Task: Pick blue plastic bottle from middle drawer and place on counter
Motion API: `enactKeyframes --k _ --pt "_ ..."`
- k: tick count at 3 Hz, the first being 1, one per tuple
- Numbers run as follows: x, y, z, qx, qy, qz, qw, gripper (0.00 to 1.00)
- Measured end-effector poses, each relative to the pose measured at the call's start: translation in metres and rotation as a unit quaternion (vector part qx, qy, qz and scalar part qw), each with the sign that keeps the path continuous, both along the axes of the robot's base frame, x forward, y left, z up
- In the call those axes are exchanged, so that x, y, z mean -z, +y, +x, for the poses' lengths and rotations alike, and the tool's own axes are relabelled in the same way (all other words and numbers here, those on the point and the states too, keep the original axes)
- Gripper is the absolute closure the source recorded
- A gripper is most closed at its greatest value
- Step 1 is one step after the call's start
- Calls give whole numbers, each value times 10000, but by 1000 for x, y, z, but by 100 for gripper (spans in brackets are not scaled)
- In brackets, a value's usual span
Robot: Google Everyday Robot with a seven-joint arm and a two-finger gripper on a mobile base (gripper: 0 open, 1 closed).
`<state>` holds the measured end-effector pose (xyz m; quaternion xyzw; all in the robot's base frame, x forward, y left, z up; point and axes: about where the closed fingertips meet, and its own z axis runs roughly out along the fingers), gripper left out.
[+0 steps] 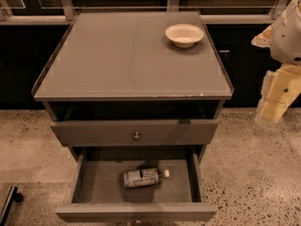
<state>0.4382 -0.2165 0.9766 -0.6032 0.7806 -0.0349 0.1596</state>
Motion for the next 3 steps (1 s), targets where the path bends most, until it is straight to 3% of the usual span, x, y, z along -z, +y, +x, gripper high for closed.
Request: enactKeyframes --k 1,2,3 --pt "0 0 0 0 0 0 10000 0" --pt "18 -5 6 -5 -41 251 9997 0" --pt "66 -13 18 -21 -13 752 9972 0"
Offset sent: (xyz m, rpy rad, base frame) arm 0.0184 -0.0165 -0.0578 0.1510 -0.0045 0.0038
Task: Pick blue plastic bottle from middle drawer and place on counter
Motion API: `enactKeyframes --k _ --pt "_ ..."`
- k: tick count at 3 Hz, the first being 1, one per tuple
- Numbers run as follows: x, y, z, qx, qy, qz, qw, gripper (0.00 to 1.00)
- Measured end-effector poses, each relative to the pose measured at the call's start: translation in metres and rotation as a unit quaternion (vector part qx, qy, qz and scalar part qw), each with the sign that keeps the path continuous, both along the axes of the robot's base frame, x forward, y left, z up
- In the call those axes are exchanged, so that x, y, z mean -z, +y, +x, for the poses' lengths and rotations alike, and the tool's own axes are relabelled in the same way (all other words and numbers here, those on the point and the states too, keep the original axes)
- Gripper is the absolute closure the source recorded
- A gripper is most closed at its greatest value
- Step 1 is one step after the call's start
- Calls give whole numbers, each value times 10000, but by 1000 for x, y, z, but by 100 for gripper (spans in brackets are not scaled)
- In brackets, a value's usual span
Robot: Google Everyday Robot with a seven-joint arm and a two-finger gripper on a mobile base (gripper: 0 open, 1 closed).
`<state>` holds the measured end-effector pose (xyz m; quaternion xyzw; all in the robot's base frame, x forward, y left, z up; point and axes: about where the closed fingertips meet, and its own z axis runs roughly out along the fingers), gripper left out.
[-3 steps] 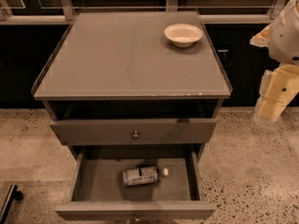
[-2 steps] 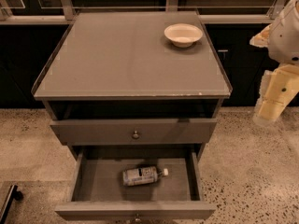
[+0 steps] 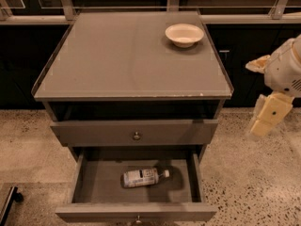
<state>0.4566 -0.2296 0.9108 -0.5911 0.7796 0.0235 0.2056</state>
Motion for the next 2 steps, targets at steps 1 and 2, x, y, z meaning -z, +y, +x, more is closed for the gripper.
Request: enactKeyframes --k 1,2 --pt "47 -7 10 131 -52 332 9993 0" --pt "82 -19 17 365 59 444 9983 0"
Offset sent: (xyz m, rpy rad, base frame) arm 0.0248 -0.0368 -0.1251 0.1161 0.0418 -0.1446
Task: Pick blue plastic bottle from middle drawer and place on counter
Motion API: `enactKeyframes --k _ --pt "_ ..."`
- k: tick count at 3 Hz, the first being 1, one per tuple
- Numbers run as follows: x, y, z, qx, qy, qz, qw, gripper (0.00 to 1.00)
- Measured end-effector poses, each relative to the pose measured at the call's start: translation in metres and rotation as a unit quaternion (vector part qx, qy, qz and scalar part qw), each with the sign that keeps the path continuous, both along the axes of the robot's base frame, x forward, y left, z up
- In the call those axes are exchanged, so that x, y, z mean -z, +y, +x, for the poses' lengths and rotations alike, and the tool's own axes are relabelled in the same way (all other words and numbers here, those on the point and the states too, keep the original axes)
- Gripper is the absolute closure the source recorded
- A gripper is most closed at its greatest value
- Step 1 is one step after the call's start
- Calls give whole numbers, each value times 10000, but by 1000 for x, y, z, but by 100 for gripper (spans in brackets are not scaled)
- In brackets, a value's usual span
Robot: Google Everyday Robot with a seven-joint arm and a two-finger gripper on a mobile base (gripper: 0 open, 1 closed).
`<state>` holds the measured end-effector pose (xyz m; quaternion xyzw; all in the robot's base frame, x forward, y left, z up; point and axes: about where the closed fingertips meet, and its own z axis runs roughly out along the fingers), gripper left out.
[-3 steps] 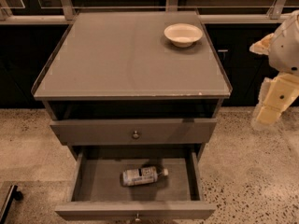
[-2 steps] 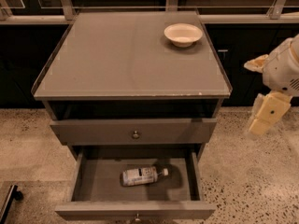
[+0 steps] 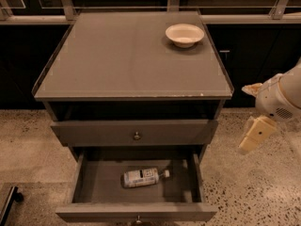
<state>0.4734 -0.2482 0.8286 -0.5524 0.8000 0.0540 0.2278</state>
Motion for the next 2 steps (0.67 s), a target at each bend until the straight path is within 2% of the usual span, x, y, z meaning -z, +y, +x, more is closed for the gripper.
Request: enactKeyframes --k 1,2 --pt "2 0 1 4 -2 7 10000 0" --pt "12 3 -6 83 -25 219 9997 0"
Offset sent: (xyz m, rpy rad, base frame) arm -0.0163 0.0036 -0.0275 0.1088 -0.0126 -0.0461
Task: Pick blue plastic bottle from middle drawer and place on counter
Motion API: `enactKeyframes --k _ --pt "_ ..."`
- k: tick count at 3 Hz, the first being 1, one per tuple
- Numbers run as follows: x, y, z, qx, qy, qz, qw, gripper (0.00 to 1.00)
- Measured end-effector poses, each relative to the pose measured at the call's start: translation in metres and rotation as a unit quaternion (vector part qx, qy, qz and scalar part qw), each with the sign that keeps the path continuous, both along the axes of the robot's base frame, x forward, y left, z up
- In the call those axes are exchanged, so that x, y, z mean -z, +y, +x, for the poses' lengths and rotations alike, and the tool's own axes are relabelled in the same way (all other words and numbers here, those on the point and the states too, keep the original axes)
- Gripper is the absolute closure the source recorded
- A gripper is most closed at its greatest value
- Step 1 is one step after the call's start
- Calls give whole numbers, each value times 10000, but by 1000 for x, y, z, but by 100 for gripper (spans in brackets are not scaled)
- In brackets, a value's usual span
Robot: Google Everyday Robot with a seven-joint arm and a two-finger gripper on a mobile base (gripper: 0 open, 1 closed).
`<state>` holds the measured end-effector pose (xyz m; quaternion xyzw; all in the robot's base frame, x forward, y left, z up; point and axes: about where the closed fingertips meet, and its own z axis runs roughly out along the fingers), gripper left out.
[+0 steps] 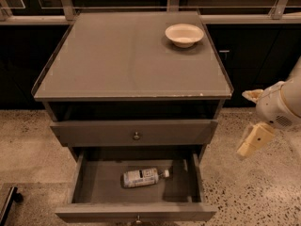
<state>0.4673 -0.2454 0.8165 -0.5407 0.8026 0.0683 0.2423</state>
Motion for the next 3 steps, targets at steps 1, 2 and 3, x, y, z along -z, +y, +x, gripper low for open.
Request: enactKeyframes --k 1,2,3 --pt "46 16 -7 164 100 539 9984 0" --pt "99 43 -14 334 97 1022 9942 0" --pt "160 70 -21 468 241 1468 9878 0"
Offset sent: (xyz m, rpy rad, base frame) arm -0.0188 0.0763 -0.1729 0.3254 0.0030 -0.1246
